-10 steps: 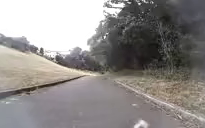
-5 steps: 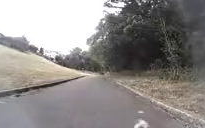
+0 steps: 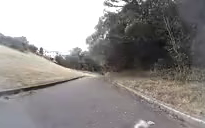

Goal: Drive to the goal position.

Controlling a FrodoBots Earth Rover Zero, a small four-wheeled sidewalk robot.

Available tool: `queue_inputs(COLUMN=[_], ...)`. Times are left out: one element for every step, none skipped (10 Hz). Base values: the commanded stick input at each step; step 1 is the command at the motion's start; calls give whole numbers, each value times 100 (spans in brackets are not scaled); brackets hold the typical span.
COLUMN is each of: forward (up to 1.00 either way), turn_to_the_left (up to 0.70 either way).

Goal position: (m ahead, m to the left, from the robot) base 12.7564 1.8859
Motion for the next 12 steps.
queue_inputs(forward=[70, 70, 70, 70, 70, 70, 70, 70, 70, 70, 70, 70], turn_to_the_left=[0, 0, 0, 0, 0, 0, 0, 0, 0, 0, 0, 0])
